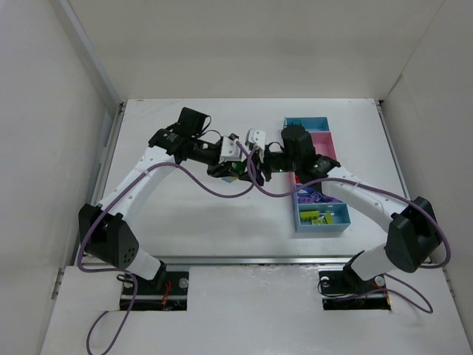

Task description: Sort the legos into containers by color

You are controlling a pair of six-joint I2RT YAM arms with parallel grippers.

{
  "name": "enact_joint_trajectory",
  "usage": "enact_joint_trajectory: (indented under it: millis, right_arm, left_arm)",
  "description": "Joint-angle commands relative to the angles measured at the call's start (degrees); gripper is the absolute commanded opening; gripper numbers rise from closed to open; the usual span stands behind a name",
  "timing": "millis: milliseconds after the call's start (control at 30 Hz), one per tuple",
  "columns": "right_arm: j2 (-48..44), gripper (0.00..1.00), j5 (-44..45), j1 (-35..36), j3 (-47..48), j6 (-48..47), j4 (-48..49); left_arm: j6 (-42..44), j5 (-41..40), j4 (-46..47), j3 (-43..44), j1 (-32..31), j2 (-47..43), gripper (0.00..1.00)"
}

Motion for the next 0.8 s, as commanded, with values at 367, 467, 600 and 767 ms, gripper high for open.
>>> enact_joint_trajectory:
  millis: [367,467,600,767]
  right_arm:
    - [-2.1,0.22,-0.3,0.9,2.2,-1.0,2.8]
    - [-2.1,0.10,0.9,0.9,2.2,-1.0,2.8]
    - [-3.2,0.08,0.9,0.9,1.6,-1.0,2.8]
    - [-3.7,0.08,0.9,0.9,1.0,-1.0,2.8]
  left_arm:
    - [1.4,2.8,-1.5,2.0,-0.3,-0.4,0.10]
    - [1.4,2.2,-1.5,1.4,-0.3,-0.4,0.40]
    - [3.5,1.7,-2.8,0.3,-0.3,-0.4,0.84]
    - [5.3,-0.5,-3.4,-0.9,-0.3,-0.4,0.99]
